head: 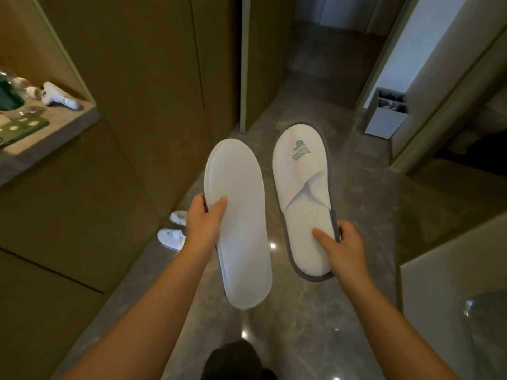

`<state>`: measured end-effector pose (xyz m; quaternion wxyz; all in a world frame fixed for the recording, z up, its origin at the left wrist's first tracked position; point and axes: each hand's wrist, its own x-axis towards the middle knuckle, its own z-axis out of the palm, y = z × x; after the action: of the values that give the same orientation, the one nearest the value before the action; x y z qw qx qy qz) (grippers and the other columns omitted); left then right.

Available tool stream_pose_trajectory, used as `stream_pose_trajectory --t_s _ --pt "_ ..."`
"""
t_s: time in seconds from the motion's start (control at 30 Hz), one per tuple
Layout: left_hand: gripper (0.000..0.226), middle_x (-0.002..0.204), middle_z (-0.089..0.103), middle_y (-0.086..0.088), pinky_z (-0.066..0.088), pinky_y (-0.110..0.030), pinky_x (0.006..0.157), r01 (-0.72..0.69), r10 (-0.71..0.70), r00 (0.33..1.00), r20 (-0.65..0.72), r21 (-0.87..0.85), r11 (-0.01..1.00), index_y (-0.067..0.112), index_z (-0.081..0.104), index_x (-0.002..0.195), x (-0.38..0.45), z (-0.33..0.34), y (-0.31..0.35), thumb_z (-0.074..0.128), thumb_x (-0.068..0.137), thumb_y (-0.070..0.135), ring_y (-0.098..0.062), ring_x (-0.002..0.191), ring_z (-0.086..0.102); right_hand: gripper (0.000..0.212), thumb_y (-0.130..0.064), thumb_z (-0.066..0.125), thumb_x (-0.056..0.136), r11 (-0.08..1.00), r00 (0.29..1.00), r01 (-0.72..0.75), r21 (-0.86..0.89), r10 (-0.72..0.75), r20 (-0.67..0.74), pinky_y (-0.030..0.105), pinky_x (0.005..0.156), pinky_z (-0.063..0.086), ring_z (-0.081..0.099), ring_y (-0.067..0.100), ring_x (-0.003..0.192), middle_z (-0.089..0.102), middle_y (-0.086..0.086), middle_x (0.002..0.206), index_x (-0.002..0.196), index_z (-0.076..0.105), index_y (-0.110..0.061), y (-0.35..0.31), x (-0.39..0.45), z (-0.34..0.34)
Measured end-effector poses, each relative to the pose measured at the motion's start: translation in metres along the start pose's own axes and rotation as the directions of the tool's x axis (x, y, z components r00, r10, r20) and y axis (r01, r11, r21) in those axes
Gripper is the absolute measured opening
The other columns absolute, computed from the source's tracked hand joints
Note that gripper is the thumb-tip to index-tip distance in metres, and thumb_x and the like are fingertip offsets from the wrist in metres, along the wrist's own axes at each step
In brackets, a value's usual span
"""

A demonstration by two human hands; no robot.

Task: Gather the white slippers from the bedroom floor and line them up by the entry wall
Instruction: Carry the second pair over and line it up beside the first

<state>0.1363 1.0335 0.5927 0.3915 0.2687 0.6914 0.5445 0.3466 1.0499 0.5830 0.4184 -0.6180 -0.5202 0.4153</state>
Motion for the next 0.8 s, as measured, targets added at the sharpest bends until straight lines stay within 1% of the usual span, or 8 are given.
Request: stream_pose_trajectory --t_s 0.1,0.23,0.27,0.43,0.5,0.57,0.67,0.8 --pt "0.037 0.109 0.051 -0.003 0.047 -0.045 0.091 0.014 -0.016 0.995 -0.095 -0.027 1.000 0.008 0.046 0.118 0.061 0.020 0.007 0.051 0.086 0.026 -0.023 0.101 0.051 0.028 -0.010 0.064 0.078 0.999 0.996 -0.007 -0.049 0.011 0.089 0.016 0.047 0.036 0.047 0.004 0.064 0.049 -0.008 0.069 0.066 0.044 -0.024 -0.005 0.070 0.023" --pt "0.033 0.106 0.052 -0.005 0.047 -0.045 0.090 0.024 -0.031 0.987 -0.156 -0.046 0.999 0.006 0.047 0.114 0.160 0.049 0.011 0.051 0.086 0.023 -0.025 0.100 0.052 0.018 -0.008 0.064 0.079 0.997 0.986 0.011 -0.077 0.002 0.168 0.003 0.041 0.037 0.046 0.004 0.065 0.048 -0.007 0.070 0.076 0.047 -0.016 -0.010 0.180 0.068" --pt "0.033 0.106 0.052 -0.006 0.047 -0.045 0.090 0.023 -0.032 0.987 -0.159 -0.056 0.998 0.006 0.046 0.114 0.188 0.056 0.014 0.051 0.086 0.023 -0.025 0.101 0.052 0.017 -0.009 0.064 0.079 0.996 0.983 0.015 -0.082 0.001 0.185 0.004 0.041 0.037 0.046 0.004 0.066 0.048 -0.008 0.070 0.079 0.048 -0.013 -0.014 0.210 0.082" --pt "0.023 0.104 0.051 -0.007 0.047 -0.040 0.082 0.079 -0.084 0.969 -0.234 -0.033 0.996 0.011 0.045 0.104 0.312 0.080 0.044 0.052 0.085 0.023 -0.023 0.096 0.052 0.019 -0.016 0.061 0.081 0.994 0.949 -0.022 -0.109 0.056 0.312 0.025 0.059 0.042 0.048 0.006 0.072 0.048 -0.011 0.078 0.092 0.045 -0.016 -0.051 0.341 0.149" --pt "0.022 0.101 0.051 -0.005 0.047 -0.040 0.082 0.100 -0.099 0.957 -0.272 -0.009 0.995 0.011 0.045 0.103 0.348 0.086 0.055 0.052 0.085 0.022 -0.023 0.095 0.051 0.021 -0.018 0.061 0.081 0.989 0.935 -0.036 -0.142 0.084 0.343 0.031 0.070 0.043 0.049 0.011 0.075 0.049 -0.006 0.082 0.093 0.045 -0.017 -0.064 0.382 0.171" --pt "0.016 0.094 0.051 -0.003 0.046 -0.037 0.077 0.113 -0.110 0.946 -0.306 -0.007 0.994 0.013 0.045 0.097 0.381 0.091 0.061 0.051 0.086 0.022 -0.022 0.092 0.050 0.024 -0.020 0.061 0.082 0.984 0.920 -0.032 -0.175 0.097 0.380 0.033 0.073 0.043 0.049 0.017 0.085 0.050 0.001 0.092 0.100 0.047 -0.013 -0.068 0.419 0.193" --pt "0.015 0.090 0.052 -0.004 0.045 -0.035 0.070 0.166 -0.153 0.911 -0.383 0.001 0.986 0.012 0.046 0.095 0.422 0.096 0.055 0.051 0.085 0.022 -0.022 0.087 0.051 0.032 -0.022 0.061 0.082 0.975 0.872 -0.046 -0.218 0.146 0.466 0.029 0.070 0.044 0.049 0.019 0.091 0.049 0.004 0.100 0.107 0.047 -0.010 -0.062 0.470 0.229" --pt "0.013 0.074 0.049 -0.002 0.041 -0.029 0.058 0.236 -0.220 0.815 -0.536 -0.040 0.971 0.009 0.048 0.083 0.475 0.100 0.027 0.055 0.082 0.020 -0.018 0.069 0.047 0.041 -0.024 0.062 0.081 0.951 0.789 -0.051 -0.305 0.225 0.571 0.033 0.079 0.043 0.047 0.020 0.095 0.048 0.004 0.104 0.115 0.045 -0.008 -0.038 0.540 0.289"
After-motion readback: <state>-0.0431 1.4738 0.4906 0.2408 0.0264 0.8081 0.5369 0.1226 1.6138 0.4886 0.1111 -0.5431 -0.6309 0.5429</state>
